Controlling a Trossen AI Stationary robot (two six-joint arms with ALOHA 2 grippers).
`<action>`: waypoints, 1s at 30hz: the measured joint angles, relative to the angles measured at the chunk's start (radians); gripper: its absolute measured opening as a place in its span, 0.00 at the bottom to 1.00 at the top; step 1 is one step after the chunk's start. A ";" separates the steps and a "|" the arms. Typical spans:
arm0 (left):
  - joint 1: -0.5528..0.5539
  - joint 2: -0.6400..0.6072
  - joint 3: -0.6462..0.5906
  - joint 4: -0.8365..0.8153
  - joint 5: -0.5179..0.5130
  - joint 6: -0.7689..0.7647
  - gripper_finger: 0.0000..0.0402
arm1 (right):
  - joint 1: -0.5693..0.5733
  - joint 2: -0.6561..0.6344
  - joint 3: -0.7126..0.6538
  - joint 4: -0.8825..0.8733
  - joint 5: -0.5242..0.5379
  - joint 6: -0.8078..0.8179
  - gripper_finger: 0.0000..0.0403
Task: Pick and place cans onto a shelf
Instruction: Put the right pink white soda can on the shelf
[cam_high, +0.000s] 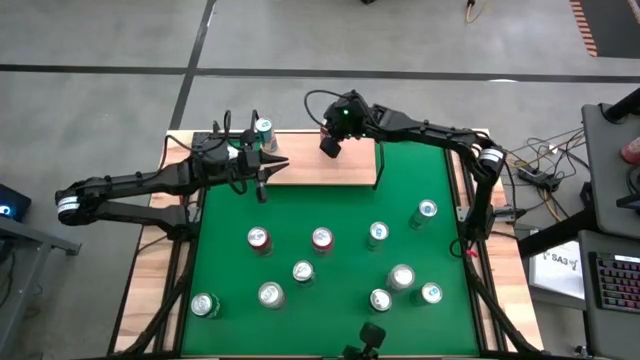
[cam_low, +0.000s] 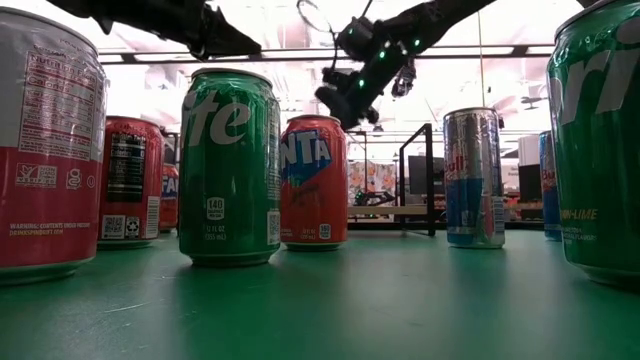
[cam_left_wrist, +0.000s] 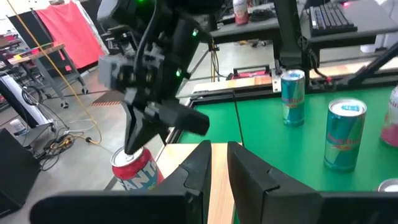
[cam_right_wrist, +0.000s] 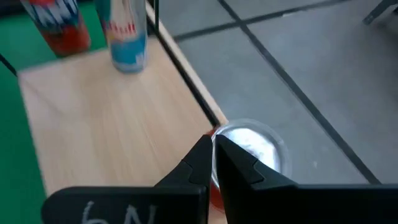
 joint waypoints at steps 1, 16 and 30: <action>0.000 0.000 0.000 0.002 0.000 -0.010 0.09 | 0.005 -0.013 0.000 -0.001 0.000 0.008 0.03; -0.003 -0.003 0.000 -0.003 0.044 -0.193 0.09 | 0.222 -0.218 0.002 -0.219 -0.008 0.243 0.03; -0.117 -0.015 0.000 0.030 0.140 -0.244 0.09 | 0.499 -0.239 0.003 -0.423 -0.009 0.485 0.03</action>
